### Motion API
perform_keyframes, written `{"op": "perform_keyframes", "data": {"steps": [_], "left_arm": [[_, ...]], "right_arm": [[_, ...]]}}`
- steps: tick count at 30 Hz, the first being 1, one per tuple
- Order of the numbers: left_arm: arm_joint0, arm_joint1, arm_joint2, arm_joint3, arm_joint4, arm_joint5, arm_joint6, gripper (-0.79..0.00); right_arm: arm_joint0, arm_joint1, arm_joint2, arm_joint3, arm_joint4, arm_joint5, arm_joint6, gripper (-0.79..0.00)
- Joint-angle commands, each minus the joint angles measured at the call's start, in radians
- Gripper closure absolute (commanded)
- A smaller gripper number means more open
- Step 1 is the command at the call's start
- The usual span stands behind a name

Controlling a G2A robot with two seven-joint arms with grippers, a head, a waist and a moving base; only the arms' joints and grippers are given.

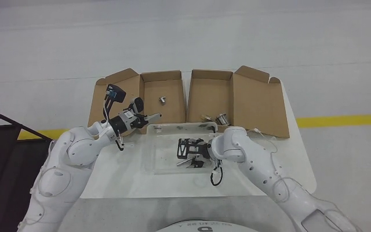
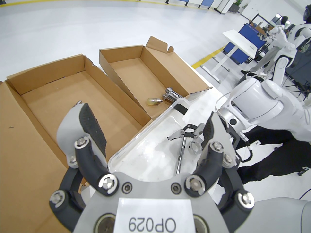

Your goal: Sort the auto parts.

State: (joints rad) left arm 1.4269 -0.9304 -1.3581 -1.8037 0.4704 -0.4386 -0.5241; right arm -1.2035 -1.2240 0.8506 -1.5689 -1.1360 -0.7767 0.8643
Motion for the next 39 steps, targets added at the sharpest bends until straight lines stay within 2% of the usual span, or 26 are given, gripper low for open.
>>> {"op": "perform_keyframes", "data": {"steps": [1,3,5,7,13,16,19,20,21,33,39], "left_arm": [[0.0,0.0,0.0,0.0,0.0,0.0,0.0,-0.785],[0.0,0.0,0.0,0.0,0.0,0.0,0.0,-0.785],[0.0,0.0,0.0,0.0,0.0,0.0,0.0,-0.785],[0.0,0.0,0.0,0.0,0.0,0.0,0.0,-0.785],[0.0,0.0,0.0,0.0,0.0,0.0,0.0,-0.785],[0.0,0.0,0.0,0.0,0.0,0.0,0.0,-0.785],[0.0,0.0,0.0,0.0,0.0,0.0,0.0,-0.785],[0.0,0.0,0.0,0.0,0.0,0.0,0.0,-0.785],[0.0,0.0,0.0,0.0,0.0,0.0,0.0,-0.785],[0.0,0.0,0.0,0.0,0.0,0.0,0.0,-0.785],[0.0,0.0,0.0,0.0,0.0,0.0,0.0,-0.785]], "right_arm": [[-0.001,0.001,-0.002,-0.004,-0.011,0.021,0.004,-0.674],[-0.007,0.003,-0.001,-0.012,-0.024,0.043,-0.008,-0.6],[-0.013,0.006,0.003,-0.014,-0.035,0.058,-0.015,-0.462],[-0.016,0.009,-0.001,-0.016,-0.05,0.066,-0.003,-0.406],[-0.006,0.008,-0.027,-0.006,-0.054,0.085,0.035,-0.36],[0.008,0.005,-0.037,0.008,-0.04,0.103,0.045,-0.299],[0.02,0.002,-0.041,0.018,-0.026,0.12,0.04,-0.166],[0.022,0.002,-0.042,0.02,-0.023,0.123,0.038,-0.065],[0.024,0.002,-0.042,0.02,-0.02,0.126,0.033,0.0],[0.018,0.014,-0.022,0.008,0.008,0.106,-0.043,0.0],[-0.01,0.029,0.038,-0.005,0.06,0.048,-0.198,0.0]]}}
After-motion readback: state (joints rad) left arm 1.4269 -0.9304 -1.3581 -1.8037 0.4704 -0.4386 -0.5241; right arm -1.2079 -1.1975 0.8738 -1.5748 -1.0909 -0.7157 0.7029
